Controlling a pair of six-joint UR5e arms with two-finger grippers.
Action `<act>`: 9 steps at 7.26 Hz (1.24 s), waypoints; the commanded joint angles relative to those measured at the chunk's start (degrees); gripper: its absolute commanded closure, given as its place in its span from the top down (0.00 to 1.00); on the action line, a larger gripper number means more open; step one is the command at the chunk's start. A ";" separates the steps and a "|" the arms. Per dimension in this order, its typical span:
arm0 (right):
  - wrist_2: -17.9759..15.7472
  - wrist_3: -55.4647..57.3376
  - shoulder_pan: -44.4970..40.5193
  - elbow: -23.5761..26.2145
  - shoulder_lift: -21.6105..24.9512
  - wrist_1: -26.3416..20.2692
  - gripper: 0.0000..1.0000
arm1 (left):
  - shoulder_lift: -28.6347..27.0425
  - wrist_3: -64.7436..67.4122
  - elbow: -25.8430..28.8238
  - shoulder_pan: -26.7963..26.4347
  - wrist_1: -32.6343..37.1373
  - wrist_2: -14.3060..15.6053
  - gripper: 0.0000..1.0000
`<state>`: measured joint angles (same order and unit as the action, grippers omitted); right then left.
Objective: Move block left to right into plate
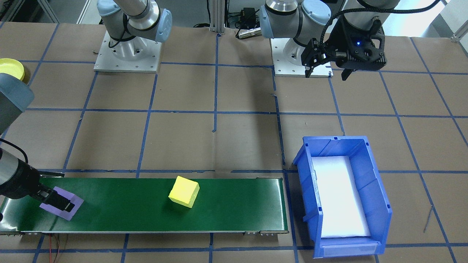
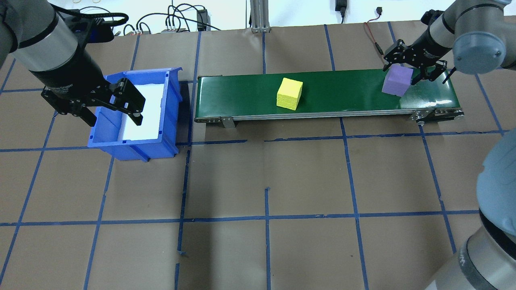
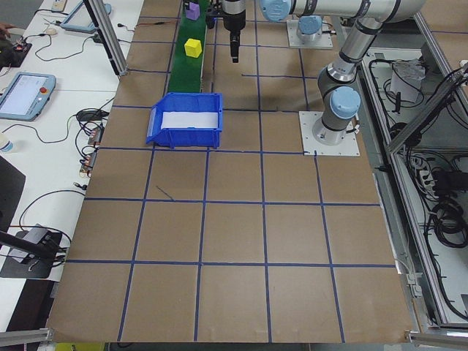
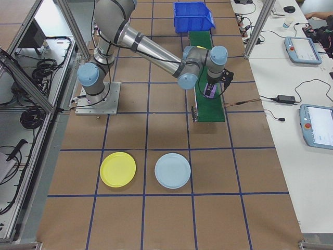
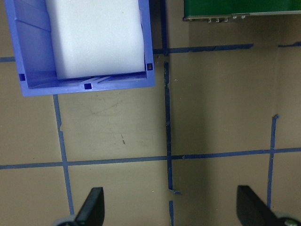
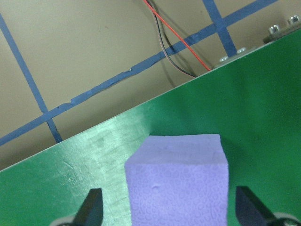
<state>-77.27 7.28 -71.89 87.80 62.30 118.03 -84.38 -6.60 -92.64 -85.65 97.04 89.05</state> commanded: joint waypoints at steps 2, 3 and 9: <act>-4.80 -0.69 0.08 0.09 -1.39 0.19 0.78 | 0.00 -0.08 0.09 0.13 -0.01 -0.19 1.00; -7.43 -0.86 0.08 0.17 -1.21 0.10 0.56 | 0.00 -0.08 0.09 0.14 -0.10 -0.19 1.00; -12.82 -32.41 16.73 0.96 2.04 -1.04 0.26 | 0.09 -0.17 0.09 0.14 -0.10 -0.19 1.00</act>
<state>-89.93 -13.87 -62.02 88.38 64.07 117.12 -84.32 -6.77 -92.62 -85.51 97.01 88.92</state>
